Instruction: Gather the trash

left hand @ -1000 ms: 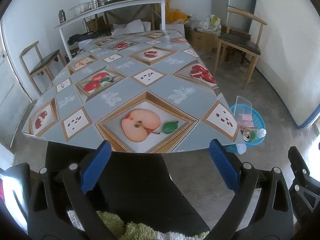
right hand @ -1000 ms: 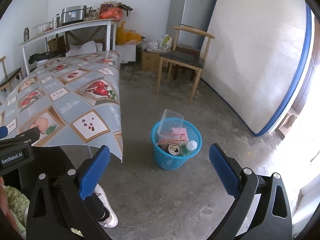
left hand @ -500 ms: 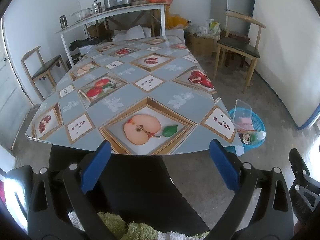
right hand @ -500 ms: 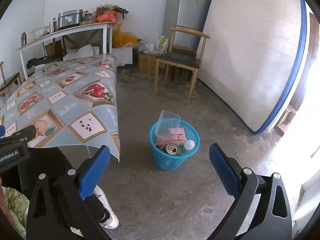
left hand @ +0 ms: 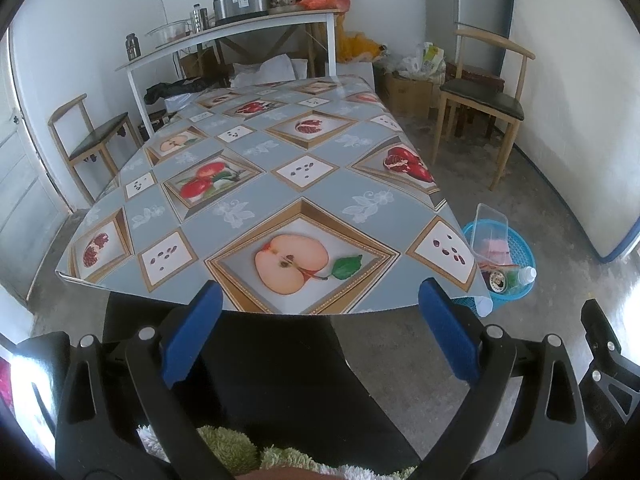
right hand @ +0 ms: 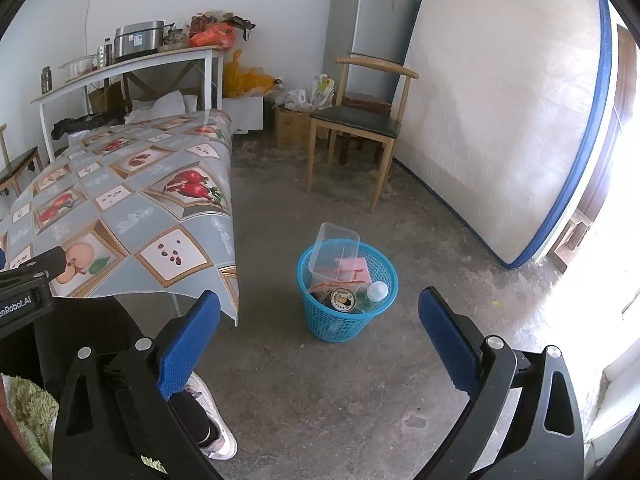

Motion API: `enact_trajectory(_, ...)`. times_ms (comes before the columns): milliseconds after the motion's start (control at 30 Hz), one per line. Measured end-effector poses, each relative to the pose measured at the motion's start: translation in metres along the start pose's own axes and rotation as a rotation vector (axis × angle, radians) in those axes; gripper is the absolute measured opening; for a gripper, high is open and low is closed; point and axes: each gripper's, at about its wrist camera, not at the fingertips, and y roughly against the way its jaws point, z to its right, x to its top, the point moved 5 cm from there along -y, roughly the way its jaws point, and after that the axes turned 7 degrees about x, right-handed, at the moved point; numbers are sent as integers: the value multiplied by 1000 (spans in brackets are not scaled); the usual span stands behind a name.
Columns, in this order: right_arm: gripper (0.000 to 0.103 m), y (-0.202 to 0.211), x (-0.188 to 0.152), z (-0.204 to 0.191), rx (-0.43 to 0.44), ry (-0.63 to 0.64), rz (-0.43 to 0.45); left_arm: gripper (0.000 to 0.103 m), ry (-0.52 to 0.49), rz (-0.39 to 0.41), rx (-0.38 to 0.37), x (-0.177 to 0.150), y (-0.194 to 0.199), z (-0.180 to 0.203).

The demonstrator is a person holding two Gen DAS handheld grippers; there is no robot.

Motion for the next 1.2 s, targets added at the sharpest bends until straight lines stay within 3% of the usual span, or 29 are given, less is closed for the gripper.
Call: enact_trajectory(1200, 97, 5, 5, -1, 0, -9, 24, 94, -5, -7, 0, 0, 0, 1)
